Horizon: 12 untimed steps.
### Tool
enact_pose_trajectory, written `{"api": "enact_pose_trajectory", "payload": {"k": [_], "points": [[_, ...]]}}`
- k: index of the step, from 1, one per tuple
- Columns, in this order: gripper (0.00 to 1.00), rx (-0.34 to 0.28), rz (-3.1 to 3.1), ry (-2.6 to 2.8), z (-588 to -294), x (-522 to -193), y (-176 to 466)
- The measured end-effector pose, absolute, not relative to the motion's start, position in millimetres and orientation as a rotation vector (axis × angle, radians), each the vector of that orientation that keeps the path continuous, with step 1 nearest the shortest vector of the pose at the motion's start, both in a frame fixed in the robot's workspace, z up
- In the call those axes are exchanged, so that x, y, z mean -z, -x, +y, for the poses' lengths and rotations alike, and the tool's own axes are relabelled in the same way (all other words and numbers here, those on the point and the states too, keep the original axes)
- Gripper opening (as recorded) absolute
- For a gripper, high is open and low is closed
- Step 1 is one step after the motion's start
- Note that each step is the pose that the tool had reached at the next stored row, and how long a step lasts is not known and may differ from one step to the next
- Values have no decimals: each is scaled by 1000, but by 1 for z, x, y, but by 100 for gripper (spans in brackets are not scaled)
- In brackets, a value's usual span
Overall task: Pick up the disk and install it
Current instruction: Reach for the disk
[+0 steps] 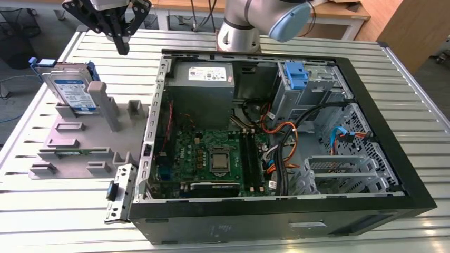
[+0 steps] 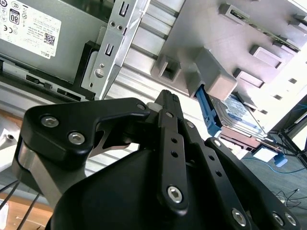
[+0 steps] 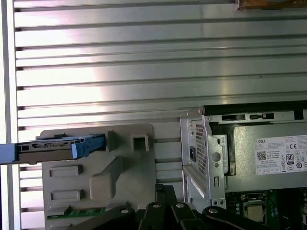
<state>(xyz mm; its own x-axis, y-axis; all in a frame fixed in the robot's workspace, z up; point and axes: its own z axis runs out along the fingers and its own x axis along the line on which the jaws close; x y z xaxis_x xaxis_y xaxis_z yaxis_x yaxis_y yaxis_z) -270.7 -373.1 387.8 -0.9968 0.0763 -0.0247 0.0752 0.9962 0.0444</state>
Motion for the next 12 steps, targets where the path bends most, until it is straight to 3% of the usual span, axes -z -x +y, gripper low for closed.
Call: {"api": "enact_pose_trajectory", "payload": {"k": [12], "points": [[11, -67, 3112, -118, -367, -385, 271]]}}
